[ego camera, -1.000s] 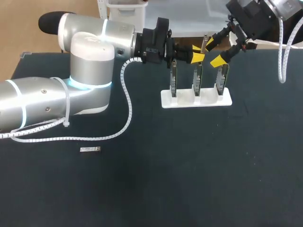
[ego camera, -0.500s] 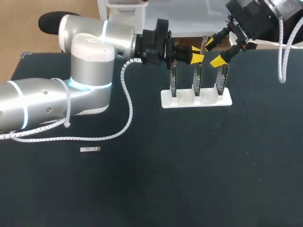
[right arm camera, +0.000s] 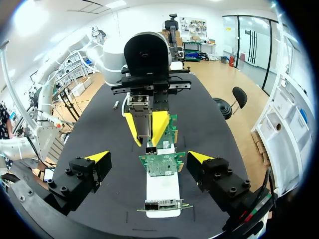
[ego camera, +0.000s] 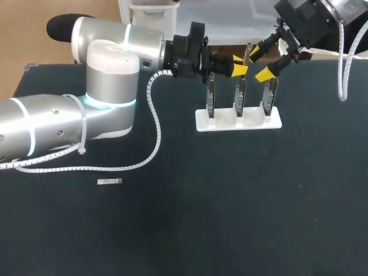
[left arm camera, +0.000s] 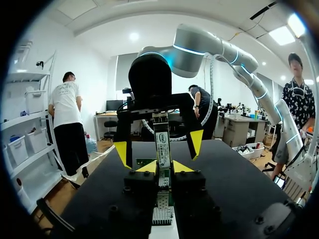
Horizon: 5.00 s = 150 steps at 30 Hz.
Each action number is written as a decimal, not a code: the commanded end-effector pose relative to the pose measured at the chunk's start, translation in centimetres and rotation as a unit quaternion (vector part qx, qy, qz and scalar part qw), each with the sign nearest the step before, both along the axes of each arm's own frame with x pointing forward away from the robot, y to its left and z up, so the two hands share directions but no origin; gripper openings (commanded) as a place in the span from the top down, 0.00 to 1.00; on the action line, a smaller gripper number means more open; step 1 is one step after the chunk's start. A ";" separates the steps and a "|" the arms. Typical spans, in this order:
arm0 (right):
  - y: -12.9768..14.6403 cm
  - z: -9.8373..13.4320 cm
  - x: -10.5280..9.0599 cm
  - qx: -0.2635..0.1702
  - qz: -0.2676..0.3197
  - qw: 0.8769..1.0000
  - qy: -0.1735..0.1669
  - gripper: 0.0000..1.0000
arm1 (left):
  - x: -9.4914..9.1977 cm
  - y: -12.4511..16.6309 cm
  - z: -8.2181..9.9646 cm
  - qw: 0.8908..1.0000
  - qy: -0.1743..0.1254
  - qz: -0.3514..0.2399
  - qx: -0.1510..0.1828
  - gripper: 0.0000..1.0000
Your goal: Pick up the optical module with the left hand, and insert it into the network port with the right hand.
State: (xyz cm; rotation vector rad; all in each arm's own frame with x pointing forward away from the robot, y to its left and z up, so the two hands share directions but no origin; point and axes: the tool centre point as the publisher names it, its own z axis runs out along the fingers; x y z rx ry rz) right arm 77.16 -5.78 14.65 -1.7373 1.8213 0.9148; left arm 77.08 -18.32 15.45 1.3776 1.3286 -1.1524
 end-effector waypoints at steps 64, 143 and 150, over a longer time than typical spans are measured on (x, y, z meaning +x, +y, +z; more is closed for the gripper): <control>1.5 5.6 -0.6 0.076 0.015 0.996 -0.044 0.00 | 0.2 -0.1 0.0 1.000 0.001 -0.003 0.002 1.00; 2.5 4.9 0.3 0.078 0.009 0.996 -0.048 1.00 | 0.9 1.3 0.9 1.000 -0.011 0.003 0.026 0.00; 2.4 4.9 0.6 0.077 0.008 0.996 -0.050 1.00 | 0.9 2.6 1.4 0.998 -0.021 0.009 0.056 0.00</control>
